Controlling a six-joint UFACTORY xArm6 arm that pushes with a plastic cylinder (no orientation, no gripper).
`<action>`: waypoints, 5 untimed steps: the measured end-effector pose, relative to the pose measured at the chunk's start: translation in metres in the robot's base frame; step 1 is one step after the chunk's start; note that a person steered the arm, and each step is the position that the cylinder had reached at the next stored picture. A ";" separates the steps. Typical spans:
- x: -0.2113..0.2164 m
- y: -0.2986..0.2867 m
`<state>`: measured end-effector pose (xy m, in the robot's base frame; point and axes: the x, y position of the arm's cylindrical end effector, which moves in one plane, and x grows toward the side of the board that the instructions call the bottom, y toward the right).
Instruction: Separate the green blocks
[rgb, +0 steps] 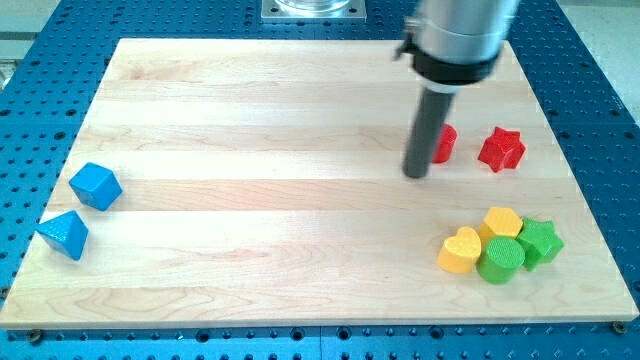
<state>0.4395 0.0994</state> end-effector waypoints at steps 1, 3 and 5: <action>-0.009 0.019; -0.012 0.086; -0.007 0.052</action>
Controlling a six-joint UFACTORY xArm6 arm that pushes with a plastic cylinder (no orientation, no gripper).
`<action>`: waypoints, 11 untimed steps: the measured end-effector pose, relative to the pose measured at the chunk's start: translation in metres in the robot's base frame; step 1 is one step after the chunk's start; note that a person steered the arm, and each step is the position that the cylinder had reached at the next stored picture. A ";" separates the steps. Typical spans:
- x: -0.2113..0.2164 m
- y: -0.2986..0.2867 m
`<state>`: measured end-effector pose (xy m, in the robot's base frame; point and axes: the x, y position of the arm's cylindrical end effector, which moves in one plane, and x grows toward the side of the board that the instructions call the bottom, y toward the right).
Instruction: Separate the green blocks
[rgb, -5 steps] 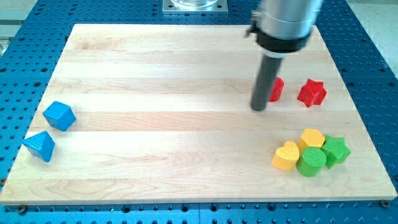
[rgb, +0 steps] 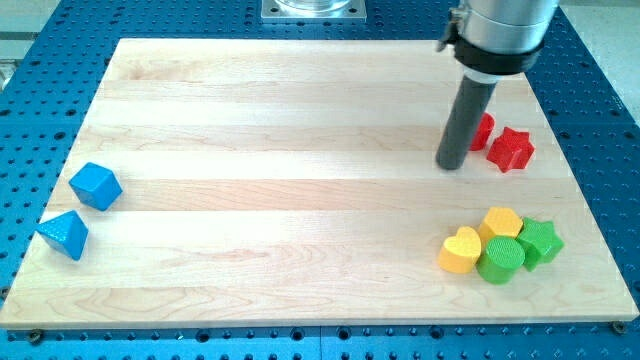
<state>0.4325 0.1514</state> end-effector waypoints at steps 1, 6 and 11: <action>-0.059 -0.041; 0.052 0.158; 0.177 -0.001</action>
